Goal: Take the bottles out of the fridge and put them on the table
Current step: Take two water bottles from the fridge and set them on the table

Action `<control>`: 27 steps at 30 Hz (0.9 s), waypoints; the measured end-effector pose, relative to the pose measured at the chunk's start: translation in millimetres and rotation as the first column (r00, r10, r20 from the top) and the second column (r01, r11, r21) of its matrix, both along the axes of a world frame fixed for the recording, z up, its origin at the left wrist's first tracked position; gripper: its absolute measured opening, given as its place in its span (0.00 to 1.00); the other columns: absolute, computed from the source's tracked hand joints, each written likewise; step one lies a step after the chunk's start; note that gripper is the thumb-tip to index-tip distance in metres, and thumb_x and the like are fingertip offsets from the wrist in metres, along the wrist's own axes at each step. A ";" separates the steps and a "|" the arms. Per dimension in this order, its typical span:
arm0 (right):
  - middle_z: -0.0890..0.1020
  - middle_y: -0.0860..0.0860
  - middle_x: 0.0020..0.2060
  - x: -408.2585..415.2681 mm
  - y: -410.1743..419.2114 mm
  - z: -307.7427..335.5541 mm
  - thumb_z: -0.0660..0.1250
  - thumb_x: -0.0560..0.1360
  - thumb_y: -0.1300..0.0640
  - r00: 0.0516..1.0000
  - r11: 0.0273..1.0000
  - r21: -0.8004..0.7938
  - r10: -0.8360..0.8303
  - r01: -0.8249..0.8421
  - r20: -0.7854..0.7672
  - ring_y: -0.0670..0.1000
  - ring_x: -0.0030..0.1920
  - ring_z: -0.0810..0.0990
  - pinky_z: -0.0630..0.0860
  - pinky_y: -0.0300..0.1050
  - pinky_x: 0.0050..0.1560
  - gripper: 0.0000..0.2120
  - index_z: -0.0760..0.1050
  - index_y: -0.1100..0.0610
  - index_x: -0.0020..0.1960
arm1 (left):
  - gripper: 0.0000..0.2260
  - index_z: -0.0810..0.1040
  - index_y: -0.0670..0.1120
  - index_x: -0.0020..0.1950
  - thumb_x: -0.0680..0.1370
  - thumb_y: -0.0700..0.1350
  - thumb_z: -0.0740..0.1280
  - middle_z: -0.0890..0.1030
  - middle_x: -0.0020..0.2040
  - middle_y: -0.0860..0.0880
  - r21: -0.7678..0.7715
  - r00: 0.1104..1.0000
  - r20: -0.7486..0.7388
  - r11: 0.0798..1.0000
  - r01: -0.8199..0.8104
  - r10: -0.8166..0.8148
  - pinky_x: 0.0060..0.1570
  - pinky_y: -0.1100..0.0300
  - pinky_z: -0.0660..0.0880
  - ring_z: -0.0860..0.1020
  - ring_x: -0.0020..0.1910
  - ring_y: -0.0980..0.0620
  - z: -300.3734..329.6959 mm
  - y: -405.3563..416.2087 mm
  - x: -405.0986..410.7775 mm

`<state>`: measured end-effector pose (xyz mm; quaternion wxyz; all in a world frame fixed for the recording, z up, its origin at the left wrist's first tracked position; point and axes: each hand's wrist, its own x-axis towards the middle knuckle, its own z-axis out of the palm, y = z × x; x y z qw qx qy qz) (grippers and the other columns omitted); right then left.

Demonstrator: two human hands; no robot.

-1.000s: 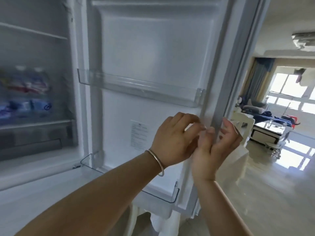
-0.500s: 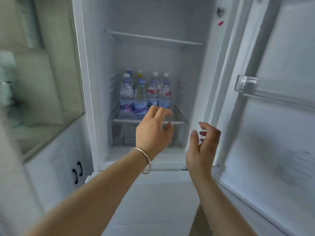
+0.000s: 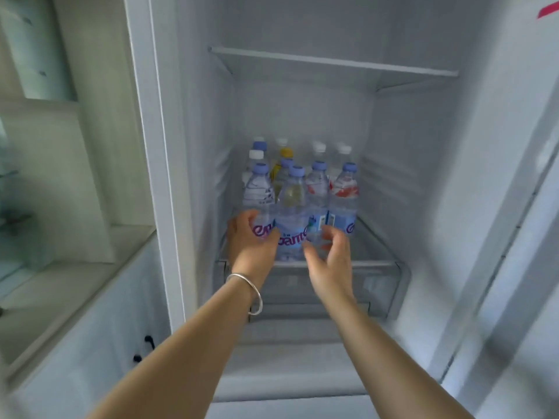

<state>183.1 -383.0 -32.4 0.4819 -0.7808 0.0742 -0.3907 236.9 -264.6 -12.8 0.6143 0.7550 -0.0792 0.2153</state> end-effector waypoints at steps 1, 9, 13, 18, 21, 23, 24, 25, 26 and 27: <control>0.71 0.46 0.54 16.5 -4.8 -0.2 0.70 0.72 0.53 1.000 1.000 0.006 0.016 -0.016 -0.004 0.52 0.58 0.73 0.71 0.49 0.60 0.22 0.68 0.55 0.63 | 0.21 0.71 0.47 0.61 0.70 0.43 0.72 0.70 0.61 0.47 -0.024 0.999 0.028 0.999 -0.027 0.027 0.59 0.58 0.70 0.72 0.59 0.49 -0.2 -5.4 10.5; 0.69 0.40 0.57 100.7 -26.0 -0.9 0.75 0.67 0.48 0.972 0.970 0.085 0.224 -0.229 0.070 0.30 0.56 0.70 0.67 0.23 0.55 0.32 0.62 0.44 0.65 | 0.38 0.64 0.44 0.68 0.63 0.49 0.78 0.64 0.61 0.51 -0.165 0.979 0.126 0.976 -0.139 0.161 0.62 0.60 0.68 0.68 0.62 0.53 -11.9 -26.6 77.1; 0.73 0.43 0.59 119.8 -21.2 2.3 0.74 0.63 0.42 0.960 0.958 0.103 0.256 -0.268 0.114 0.34 0.59 0.72 0.69 0.25 0.55 0.33 0.62 0.41 0.63 | 0.31 0.67 0.46 0.65 0.66 0.43 0.77 0.75 0.58 0.51 -0.324 0.996 0.072 0.946 -0.020 0.045 0.48 0.76 0.71 0.77 0.52 0.58 -6.6 -30.4 91.6; 0.76 0.46 0.55 129.6 -9.5 -0.4 0.77 0.64 0.52 0.975 0.968 0.168 0.159 -0.185 0.158 0.37 0.51 0.75 0.68 0.21 0.50 0.33 0.66 0.50 0.65 | 0.26 0.74 0.44 0.54 0.62 0.53 0.77 0.81 0.46 0.52 -0.323 0.998 0.045 0.946 -0.035 0.052 0.43 0.69 0.77 0.81 0.46 0.52 -14.4 -27.7 106.0; 0.77 0.50 0.58 126.6 -3.1 -4.2 0.73 0.61 0.41 0.982 0.975 0.175 0.111 -0.137 0.150 0.47 0.57 0.76 0.73 0.38 0.58 0.38 0.66 0.51 0.67 | 0.26 0.73 0.47 0.54 0.62 0.56 0.76 0.80 0.45 0.55 -0.264 0.997 0.043 0.963 -0.048 0.062 0.44 0.70 0.76 0.80 0.44 0.56 -21.0 -27.1 106.5; 0.76 0.48 0.61 125.6 -1.2 -5.8 0.70 0.60 0.36 0.983 0.978 0.166 0.097 -0.123 0.157 0.47 0.61 0.75 0.72 0.43 0.61 0.40 0.65 0.49 0.68 | 0.25 0.73 0.48 0.57 0.64 0.53 0.76 0.80 0.45 0.56 -0.239 0.996 0.051 0.969 -0.056 0.071 0.42 0.75 0.74 0.79 0.43 0.60 -22.5 -25.9 106.6; 0.75 0.46 0.62 125.2 -0.2 -5.9 0.70 0.60 0.36 0.984 0.978 0.171 0.092 -0.119 0.155 0.46 0.62 0.74 0.71 0.42 0.62 0.40 0.64 0.47 0.68 | 0.24 0.72 0.49 0.57 0.65 0.52 0.77 0.80 0.44 0.57 -0.238 0.996 0.049 0.969 -0.065 0.079 0.41 0.76 0.73 0.79 0.43 0.61 -22.1 -25.7 106.8; 0.74 0.44 0.61 124.4 0.8 -5.5 0.70 0.60 0.36 0.985 0.976 0.184 0.090 -0.117 0.150 0.44 0.62 0.73 0.70 0.42 0.62 0.40 0.64 0.46 0.69 | 0.23 0.72 0.50 0.56 0.66 0.50 0.77 0.79 0.44 0.58 -0.241 0.995 0.052 0.968 -0.071 0.086 0.40 0.76 0.73 0.79 0.43 0.62 -21.0 -25.9 106.0; 0.74 0.44 0.61 123.2 1.5 -4.9 0.70 0.60 0.36 0.985 0.973 0.199 0.092 -0.120 0.144 0.44 0.61 0.73 0.71 0.42 0.63 0.40 0.64 0.47 0.69 | 0.22 0.72 0.51 0.56 0.67 0.49 0.77 0.79 0.44 0.60 -0.239 0.994 0.050 0.968 -0.081 0.095 0.40 0.77 0.73 0.79 0.43 0.62 -20.8 -26.4 105.4; 0.74 0.44 0.61 121.6 1.8 -4.4 0.71 0.60 0.36 0.986 0.969 0.214 0.095 -0.123 0.134 0.45 0.61 0.74 0.71 0.44 0.63 0.41 0.64 0.48 0.69 | 0.21 0.72 0.52 0.56 0.67 0.50 0.76 0.79 0.44 0.61 -0.237 0.993 0.052 0.967 -0.090 0.105 0.39 0.78 0.72 0.79 0.44 0.63 -19.8 -27.7 103.2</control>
